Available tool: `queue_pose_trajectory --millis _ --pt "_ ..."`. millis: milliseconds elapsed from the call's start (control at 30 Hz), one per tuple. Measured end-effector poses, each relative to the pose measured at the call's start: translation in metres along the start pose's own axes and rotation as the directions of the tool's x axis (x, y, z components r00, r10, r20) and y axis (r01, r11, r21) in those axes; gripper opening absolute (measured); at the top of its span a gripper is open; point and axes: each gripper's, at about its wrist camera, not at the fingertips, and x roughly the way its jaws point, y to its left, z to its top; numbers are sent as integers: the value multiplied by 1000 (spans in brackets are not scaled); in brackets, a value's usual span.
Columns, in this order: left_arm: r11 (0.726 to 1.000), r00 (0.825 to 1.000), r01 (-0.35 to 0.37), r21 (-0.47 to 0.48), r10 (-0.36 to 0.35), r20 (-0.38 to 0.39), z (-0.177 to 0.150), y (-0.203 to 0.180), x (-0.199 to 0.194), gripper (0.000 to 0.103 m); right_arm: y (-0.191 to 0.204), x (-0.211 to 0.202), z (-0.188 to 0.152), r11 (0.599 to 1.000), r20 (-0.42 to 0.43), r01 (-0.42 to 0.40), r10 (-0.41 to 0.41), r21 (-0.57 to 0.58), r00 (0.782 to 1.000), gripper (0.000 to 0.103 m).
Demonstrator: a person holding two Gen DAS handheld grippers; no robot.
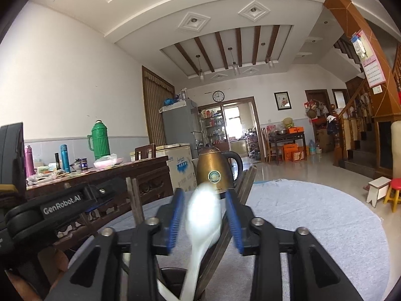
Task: Organize utensils
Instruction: 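Lift both white spoons and lower them bowl-up into the holder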
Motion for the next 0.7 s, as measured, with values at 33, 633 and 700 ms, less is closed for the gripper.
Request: queue_pose_trajectory --millis 33,633,700 --pt "1000 1000 -6 5 6 7 3 1 -2 29 -1 -3 2 1000 3 -4 4 9 1000 52" --pt "950 972 -163 267 201 -121 24 -13 -81 85 8 -85 49 996 -68 86 -87 -21 994 75" --pt "946 965 -173 274 219 -147 24 -14 -90 85 15 -92 48 994 -104 96 -102 -58 989 75"
